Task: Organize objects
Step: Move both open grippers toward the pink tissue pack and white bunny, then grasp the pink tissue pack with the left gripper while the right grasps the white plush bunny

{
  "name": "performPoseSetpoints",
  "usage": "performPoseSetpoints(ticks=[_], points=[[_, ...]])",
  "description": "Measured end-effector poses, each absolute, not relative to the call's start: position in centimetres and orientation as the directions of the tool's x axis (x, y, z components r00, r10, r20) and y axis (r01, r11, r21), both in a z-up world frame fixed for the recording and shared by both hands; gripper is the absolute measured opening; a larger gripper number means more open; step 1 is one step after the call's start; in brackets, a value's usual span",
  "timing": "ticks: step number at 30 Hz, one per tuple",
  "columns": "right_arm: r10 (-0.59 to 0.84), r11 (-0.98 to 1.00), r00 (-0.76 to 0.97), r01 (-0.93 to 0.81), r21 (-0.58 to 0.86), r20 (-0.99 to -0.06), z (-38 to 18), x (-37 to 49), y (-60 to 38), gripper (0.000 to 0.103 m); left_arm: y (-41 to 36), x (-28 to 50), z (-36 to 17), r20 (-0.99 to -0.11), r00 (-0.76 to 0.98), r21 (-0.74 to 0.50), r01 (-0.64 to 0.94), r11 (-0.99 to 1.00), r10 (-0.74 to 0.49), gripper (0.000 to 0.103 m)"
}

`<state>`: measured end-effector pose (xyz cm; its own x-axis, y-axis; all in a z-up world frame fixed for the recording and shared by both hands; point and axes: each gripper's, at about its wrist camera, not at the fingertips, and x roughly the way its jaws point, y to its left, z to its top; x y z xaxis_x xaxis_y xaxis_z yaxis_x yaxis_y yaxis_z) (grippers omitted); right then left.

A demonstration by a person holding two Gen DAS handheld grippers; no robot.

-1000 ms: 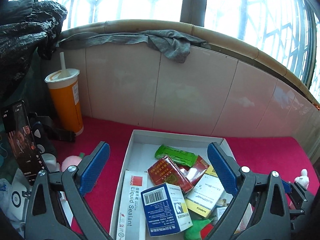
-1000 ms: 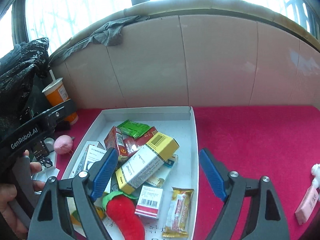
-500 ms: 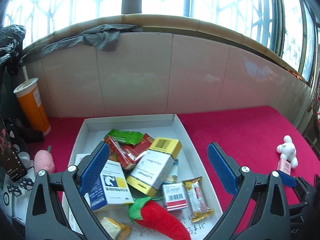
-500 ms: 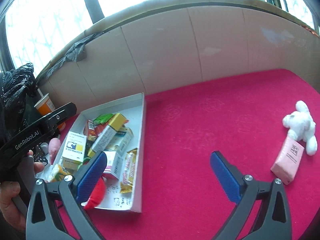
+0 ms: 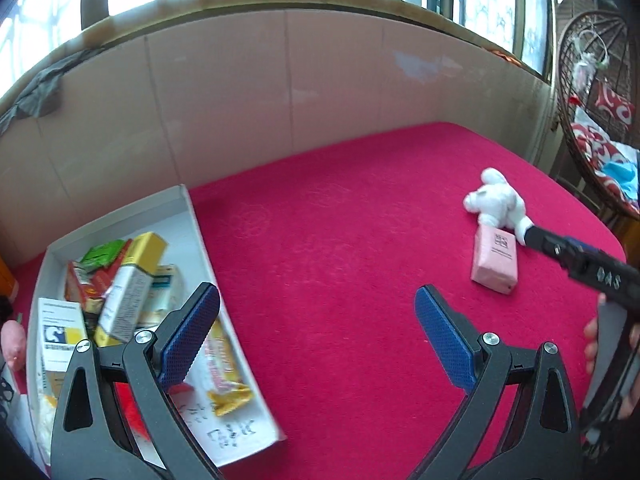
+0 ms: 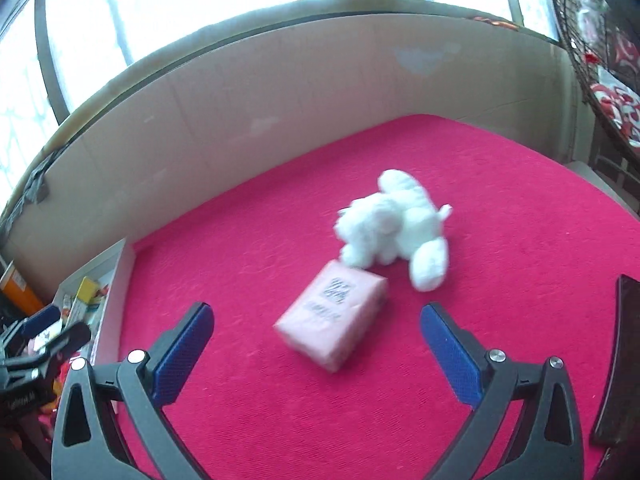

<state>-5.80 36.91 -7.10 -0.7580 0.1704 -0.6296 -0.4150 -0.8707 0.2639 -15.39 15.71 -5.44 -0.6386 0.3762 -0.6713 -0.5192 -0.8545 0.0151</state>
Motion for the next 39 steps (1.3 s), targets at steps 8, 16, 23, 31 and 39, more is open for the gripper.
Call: performPoseSetpoints(ticks=[8,16,23,31,39], points=[[0.195,-0.764,-0.727,-0.533,0.363,-0.658,-8.8,-7.5,46.8,0.103,23.3,-15.0,-8.0,-0.726,-0.512,-0.011,-0.659,-0.752,0.459,0.099],[0.119,-0.838,-0.761,-0.422,0.347,-0.637,-8.6,-12.3,46.7,0.103,29.3,-15.7,-8.7,-0.722,-0.445,-0.046,-0.734,-0.678,0.530,0.099],[0.106,-0.891,-0.669,-0.392,0.228,-0.735,-11.4,-15.2,45.5,0.103,33.7,-16.4,-10.7,-0.766,-0.387,-0.007,-0.792,-0.610,0.512,0.099],[0.066,-0.790,-0.764,-0.432,0.434,-0.641,-11.5,-10.2,47.9,0.082,34.8,-17.3,-11.7,-0.778,-0.411,0.001,-0.758,-0.653,0.475,0.056],[0.069,-0.789,-0.763,-0.436,0.432,-0.643,-11.3,-10.6,47.9,0.082,33.1,-16.7,-11.0,-0.730,-0.474,0.017,-0.732,-0.681,0.492,0.050]])
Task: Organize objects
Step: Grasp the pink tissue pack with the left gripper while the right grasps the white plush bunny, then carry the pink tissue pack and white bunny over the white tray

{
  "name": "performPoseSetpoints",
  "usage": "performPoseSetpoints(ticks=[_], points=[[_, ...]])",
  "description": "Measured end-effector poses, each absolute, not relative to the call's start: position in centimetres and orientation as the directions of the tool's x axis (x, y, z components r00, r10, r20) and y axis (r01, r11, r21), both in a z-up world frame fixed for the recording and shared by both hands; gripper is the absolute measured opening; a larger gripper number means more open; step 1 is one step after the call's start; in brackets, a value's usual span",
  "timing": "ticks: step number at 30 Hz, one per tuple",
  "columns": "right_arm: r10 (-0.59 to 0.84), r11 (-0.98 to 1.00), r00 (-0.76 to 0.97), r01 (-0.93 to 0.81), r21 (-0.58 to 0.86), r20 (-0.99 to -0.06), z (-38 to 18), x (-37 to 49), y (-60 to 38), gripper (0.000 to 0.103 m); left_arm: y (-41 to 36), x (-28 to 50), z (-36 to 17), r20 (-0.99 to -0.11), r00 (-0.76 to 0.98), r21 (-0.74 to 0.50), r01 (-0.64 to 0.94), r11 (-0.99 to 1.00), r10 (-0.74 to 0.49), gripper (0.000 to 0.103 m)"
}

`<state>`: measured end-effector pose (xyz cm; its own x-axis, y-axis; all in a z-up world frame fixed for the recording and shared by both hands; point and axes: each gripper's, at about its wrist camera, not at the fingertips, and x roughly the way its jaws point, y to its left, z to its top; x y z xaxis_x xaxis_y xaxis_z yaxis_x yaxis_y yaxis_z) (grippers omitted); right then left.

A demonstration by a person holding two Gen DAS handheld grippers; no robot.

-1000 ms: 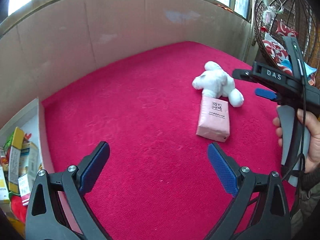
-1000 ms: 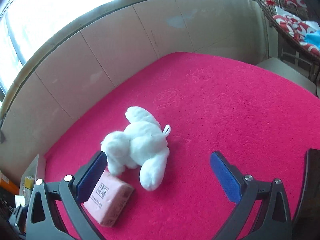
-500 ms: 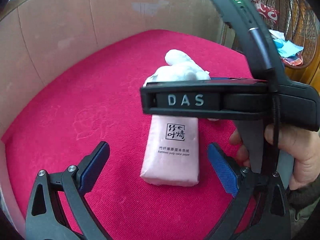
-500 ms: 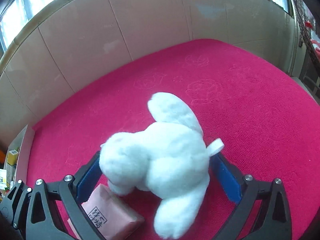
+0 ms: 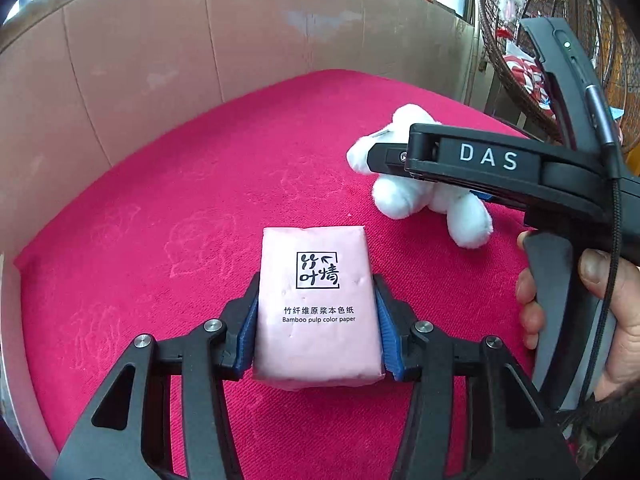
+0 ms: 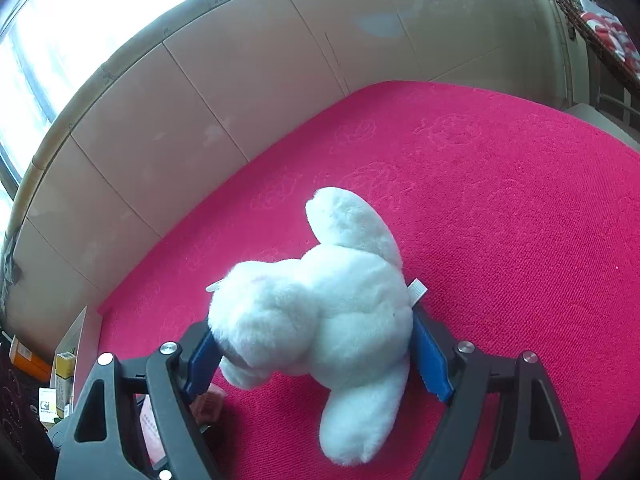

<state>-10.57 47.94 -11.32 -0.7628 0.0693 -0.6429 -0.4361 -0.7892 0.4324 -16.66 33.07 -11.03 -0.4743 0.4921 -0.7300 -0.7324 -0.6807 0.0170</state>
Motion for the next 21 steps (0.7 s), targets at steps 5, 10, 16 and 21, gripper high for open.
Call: performPoseSetpoints(ticks=[5,10,16,21], points=[[0.144,-0.786,-0.738,-0.489,0.377,-0.659,-10.8,-10.4,47.5,0.081,29.7,-15.0,-8.9,-0.683,-0.548,0.014,-0.671,-0.742,0.483,0.050],[0.159,-0.817,-0.776,-0.450,0.360,-0.611,-9.4,-6.5,43.7,0.081,25.8,-13.5,-6.8,-0.647,-0.568,-0.052,-0.632,-0.773,0.508,0.050],[0.151,-0.855,-0.808,-0.396,0.335,-0.569,-6.9,-4.3,39.9,0.081,23.1,-11.3,-3.8,-0.577,-0.624,-0.032,-0.628,-0.778,0.527,0.050],[0.121,-0.882,-0.826,-0.344,0.323,-0.550,-5.4,-4.5,37.4,0.081,19.7,-11.4,-2.7,-0.552,-0.656,-0.054,-0.589,-0.807,0.515,0.050]])
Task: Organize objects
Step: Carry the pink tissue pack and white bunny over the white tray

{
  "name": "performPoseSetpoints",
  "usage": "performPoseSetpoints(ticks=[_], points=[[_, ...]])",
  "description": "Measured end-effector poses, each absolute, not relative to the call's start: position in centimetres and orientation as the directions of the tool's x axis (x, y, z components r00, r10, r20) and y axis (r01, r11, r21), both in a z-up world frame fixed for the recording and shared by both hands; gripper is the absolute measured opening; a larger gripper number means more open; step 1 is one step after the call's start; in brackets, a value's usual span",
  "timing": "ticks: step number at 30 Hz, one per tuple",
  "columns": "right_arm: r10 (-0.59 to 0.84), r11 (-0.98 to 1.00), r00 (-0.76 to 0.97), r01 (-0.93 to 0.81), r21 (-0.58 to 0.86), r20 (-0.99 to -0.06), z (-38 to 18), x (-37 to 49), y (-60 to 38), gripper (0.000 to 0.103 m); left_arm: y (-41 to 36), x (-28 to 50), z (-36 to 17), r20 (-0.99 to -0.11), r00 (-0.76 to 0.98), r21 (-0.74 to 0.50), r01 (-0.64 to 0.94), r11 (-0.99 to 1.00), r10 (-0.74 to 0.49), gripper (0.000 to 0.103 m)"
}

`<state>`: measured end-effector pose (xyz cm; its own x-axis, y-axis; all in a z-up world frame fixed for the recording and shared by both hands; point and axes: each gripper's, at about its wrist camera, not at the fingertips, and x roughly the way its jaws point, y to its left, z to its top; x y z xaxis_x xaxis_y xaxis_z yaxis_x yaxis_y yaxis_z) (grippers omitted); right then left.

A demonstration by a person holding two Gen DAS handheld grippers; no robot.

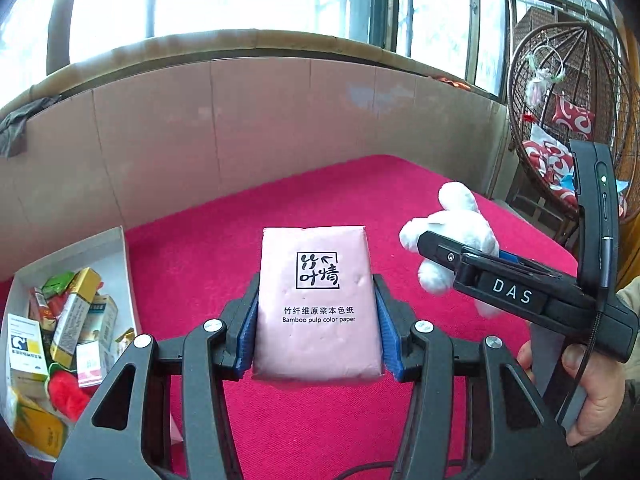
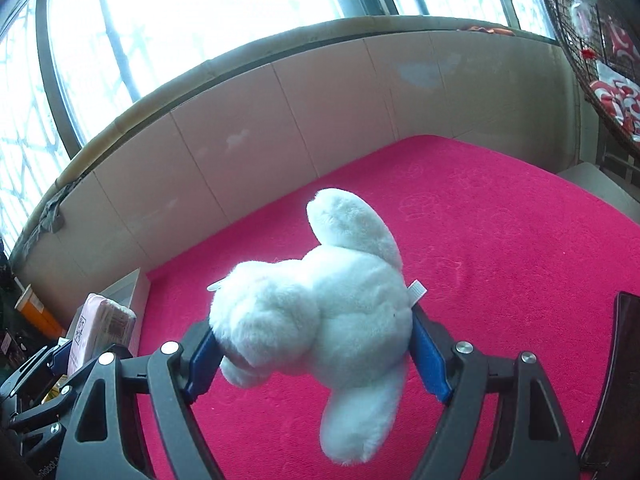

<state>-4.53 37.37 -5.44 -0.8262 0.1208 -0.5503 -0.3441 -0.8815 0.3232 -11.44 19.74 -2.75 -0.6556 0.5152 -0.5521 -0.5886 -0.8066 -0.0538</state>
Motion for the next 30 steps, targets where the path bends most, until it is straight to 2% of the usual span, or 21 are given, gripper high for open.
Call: performPoseSetpoints(ticks=[3,18,30], points=[[0.103,-0.899,-0.832,-0.312,0.307,-0.545,-4.9,-5.2,35.8,0.081,18.1,-11.3,-2.1,-0.527,-0.693,-0.042,-0.557,-0.829,0.492,0.050],[0.021,-0.961,-0.848,-0.163,0.223,-0.530,-1.5,-7.5,27.7,0.082,10.4,-12.5,-0.9,-0.488,-0.746,-0.144,-0.443,-0.885,0.453,0.050],[-0.065,-0.985,-0.832,-0.034,0.168,-0.551,-1.3,-9.7,21.2,0.082,3.7,-13.4,-0.9,-0.473,-0.794,-0.204,-0.324,-0.924,0.383,0.050]])
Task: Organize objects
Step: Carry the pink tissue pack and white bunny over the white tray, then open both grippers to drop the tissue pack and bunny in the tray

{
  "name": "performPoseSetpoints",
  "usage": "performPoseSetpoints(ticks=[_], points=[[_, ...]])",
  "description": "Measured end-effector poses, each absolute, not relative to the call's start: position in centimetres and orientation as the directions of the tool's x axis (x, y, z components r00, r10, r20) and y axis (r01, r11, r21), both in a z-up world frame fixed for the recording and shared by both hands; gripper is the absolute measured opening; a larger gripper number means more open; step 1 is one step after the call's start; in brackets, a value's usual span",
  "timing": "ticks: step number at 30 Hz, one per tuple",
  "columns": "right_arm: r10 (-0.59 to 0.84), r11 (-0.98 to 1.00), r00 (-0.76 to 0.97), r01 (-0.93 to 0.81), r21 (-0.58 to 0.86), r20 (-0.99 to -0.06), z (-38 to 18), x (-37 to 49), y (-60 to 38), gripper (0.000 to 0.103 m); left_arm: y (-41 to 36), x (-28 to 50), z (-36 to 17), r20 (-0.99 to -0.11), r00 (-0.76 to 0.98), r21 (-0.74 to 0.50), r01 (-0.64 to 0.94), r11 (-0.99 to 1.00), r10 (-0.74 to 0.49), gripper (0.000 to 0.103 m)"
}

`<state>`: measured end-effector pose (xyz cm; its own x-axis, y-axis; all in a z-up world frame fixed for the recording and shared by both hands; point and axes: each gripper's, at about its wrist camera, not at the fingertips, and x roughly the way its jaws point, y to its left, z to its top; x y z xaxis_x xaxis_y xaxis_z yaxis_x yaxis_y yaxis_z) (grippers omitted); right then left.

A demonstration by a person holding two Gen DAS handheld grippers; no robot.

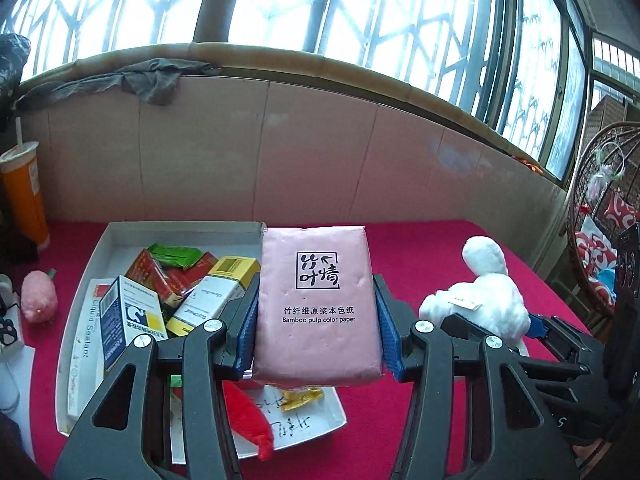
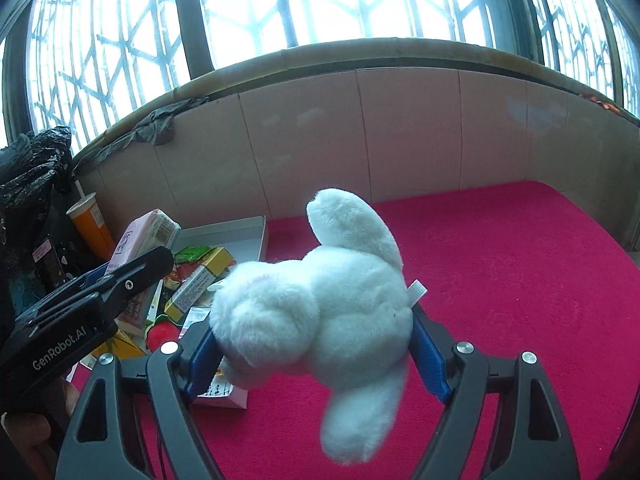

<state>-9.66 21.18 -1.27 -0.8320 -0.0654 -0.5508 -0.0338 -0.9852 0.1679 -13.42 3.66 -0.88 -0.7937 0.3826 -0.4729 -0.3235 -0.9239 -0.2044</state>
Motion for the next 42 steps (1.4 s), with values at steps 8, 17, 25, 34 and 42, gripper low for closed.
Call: performPoseSetpoints(ticks=[8,17,25,34,42], points=[[-0.131,-0.987,-0.824,0.054,0.153,-0.551,-0.2,-11.5,17.3,0.082,-2.1,-14.8,0.5,-0.466,-0.837,-0.191,-0.223,-0.956,0.288,0.050],[-0.200,-0.980,-0.793,0.153,0.129,-0.576,-0.3,-13.7,12.8,0.082,-8.1,-20.1,2.2,-0.519,-0.837,-0.135,-0.123,-0.983,0.176,0.050],[-0.241,-0.969,-0.745,0.222,0.110,-0.622,-1.5,-16.3,9.1,0.082,-8.2,-24.4,0.0,-0.598,-0.784,-0.114,-0.119,-0.986,0.163,0.050],[-0.216,-0.958,-0.737,0.287,-0.007,-0.641,-3.6,-18.8,5.3,0.087,-7.7,-26.0,-1.8,-0.614,-0.783,-0.045,-0.097,-0.994,0.104,0.096],[-0.199,-0.952,-0.755,0.300,-0.060,-0.625,-4.9,-17.7,4.9,0.103,-10.9,-25.4,-1.7,-0.581,-0.814,-0.068,0.058,-0.996,-0.008,0.099]])
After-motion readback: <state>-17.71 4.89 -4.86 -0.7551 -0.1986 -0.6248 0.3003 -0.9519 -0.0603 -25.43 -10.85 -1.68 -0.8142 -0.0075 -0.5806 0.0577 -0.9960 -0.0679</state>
